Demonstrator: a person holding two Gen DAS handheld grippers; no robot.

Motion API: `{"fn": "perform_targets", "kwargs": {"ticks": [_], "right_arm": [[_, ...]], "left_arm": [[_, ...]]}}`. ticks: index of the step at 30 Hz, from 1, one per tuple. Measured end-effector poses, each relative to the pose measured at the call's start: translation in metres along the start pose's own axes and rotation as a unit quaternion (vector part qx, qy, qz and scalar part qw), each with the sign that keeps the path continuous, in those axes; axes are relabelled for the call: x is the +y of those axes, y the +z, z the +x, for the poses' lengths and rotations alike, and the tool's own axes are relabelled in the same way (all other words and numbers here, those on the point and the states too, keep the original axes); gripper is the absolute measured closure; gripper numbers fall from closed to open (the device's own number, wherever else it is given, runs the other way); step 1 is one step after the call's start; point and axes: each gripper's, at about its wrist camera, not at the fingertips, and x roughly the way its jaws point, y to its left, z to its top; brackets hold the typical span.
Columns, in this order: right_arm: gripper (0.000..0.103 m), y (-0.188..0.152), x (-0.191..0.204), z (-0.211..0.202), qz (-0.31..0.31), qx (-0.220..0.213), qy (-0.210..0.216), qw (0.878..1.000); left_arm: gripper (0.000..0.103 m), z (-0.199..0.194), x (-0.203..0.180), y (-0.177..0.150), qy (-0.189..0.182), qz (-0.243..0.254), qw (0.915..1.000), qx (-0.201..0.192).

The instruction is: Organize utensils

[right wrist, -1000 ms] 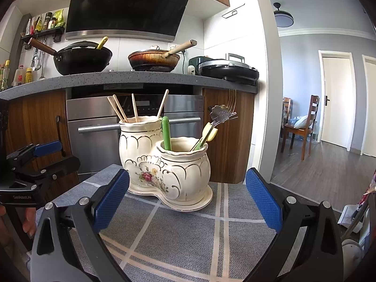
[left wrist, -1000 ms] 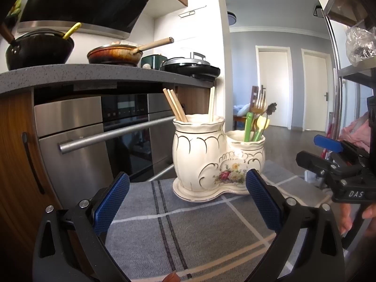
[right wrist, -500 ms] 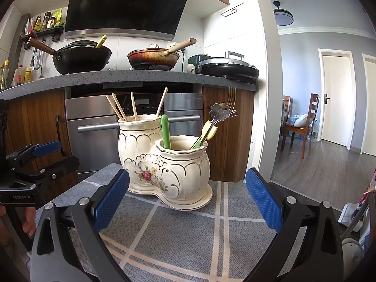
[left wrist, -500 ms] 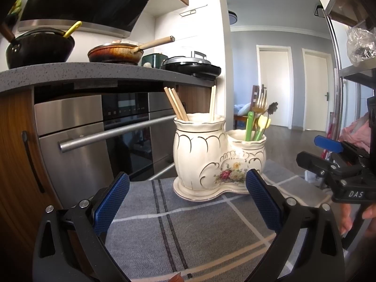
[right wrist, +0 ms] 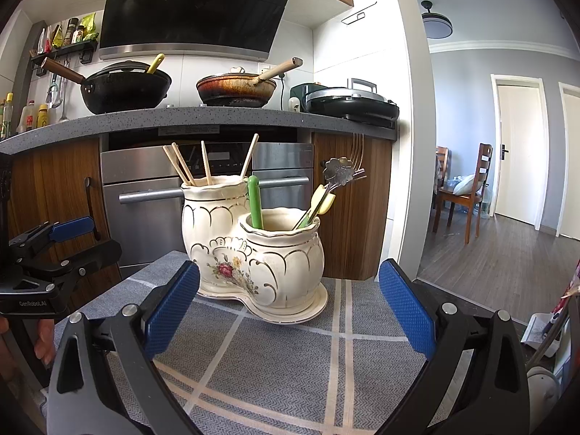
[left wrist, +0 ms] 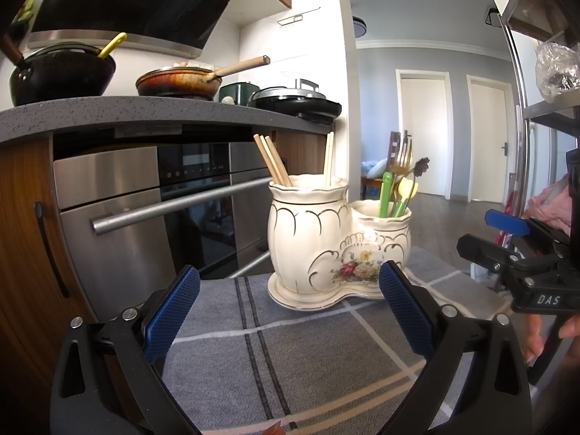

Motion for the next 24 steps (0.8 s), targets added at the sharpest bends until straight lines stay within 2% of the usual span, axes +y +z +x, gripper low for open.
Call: {"fn": "perform_targets", "kwargs": {"ticks": [24], "right_arm": [[0.005, -0.0026, -0.0007, 0.0016, 0.002, 0.002, -0.002, 1.0]], "left_arm": [[0.005, 0.0024, 0.001, -0.0001, 0.0, -0.003, 0.9999, 0.01]]}}
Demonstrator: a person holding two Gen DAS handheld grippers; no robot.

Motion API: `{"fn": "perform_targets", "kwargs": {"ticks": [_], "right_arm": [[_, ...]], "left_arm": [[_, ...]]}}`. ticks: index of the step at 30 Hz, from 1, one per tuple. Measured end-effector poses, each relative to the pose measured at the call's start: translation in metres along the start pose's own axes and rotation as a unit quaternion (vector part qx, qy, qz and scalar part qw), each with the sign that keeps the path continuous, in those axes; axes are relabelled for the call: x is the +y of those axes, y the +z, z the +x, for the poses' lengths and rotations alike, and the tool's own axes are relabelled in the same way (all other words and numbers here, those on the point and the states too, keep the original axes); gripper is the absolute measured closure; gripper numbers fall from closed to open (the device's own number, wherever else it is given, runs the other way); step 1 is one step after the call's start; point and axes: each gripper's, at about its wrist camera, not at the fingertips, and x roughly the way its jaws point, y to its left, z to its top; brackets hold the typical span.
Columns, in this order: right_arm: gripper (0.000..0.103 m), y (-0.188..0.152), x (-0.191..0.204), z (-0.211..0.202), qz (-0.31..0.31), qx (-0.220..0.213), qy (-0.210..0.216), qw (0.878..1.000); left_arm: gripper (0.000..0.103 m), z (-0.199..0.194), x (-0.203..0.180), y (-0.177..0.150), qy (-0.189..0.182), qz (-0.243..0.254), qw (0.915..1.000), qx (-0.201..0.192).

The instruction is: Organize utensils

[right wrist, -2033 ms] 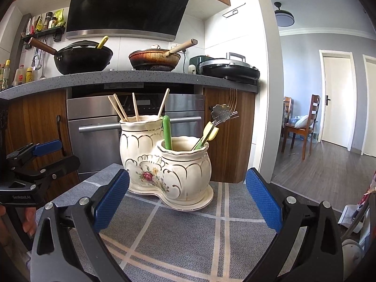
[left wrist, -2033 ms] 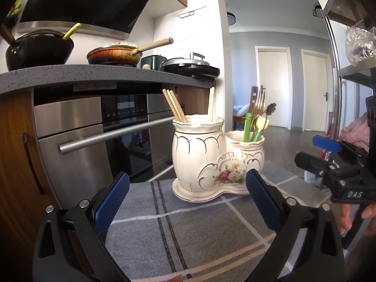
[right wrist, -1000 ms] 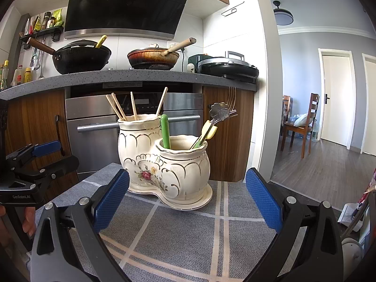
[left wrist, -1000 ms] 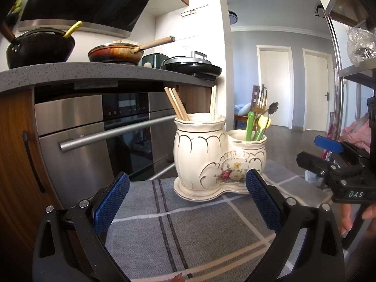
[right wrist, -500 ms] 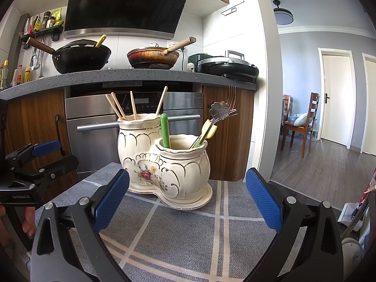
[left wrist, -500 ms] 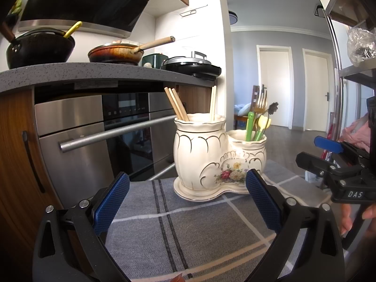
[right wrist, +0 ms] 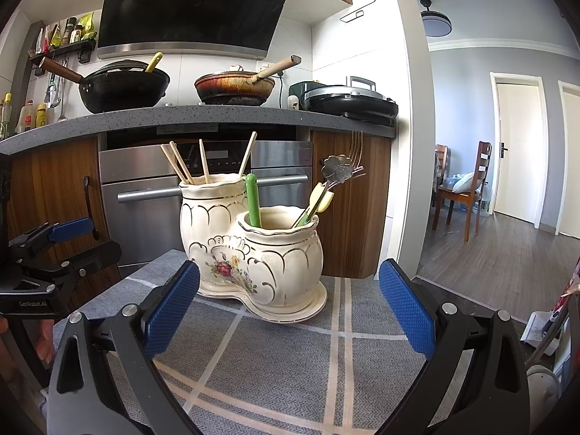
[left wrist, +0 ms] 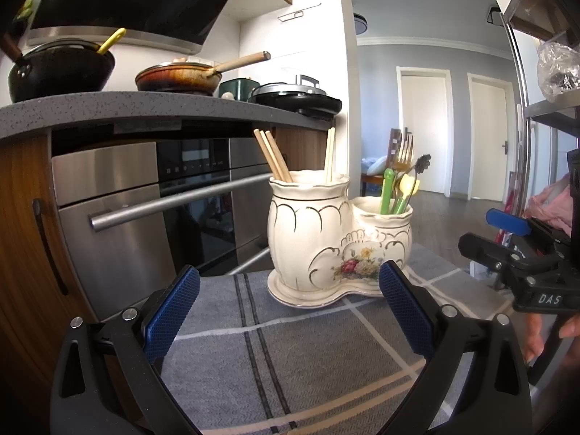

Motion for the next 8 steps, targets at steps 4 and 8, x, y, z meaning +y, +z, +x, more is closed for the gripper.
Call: {"fn": "perform_targets", "kwargs": {"ticks": [4, 8], "right_arm": [[0.005, -0.0013, 0.0, 0.0007, 0.001, 0.001, -0.001, 1.0], [0.005, -0.0008, -0.0007, 0.0009, 0.002, 0.004, -0.002, 1.0]], "left_arm": [[0.005, 0.0018, 0.0013, 0.0002, 0.008, -0.004, 1.0, 0.004], [0.005, 0.0026, 0.0018, 0.0005, 0.008, -0.004, 0.9999, 0.004]]}}
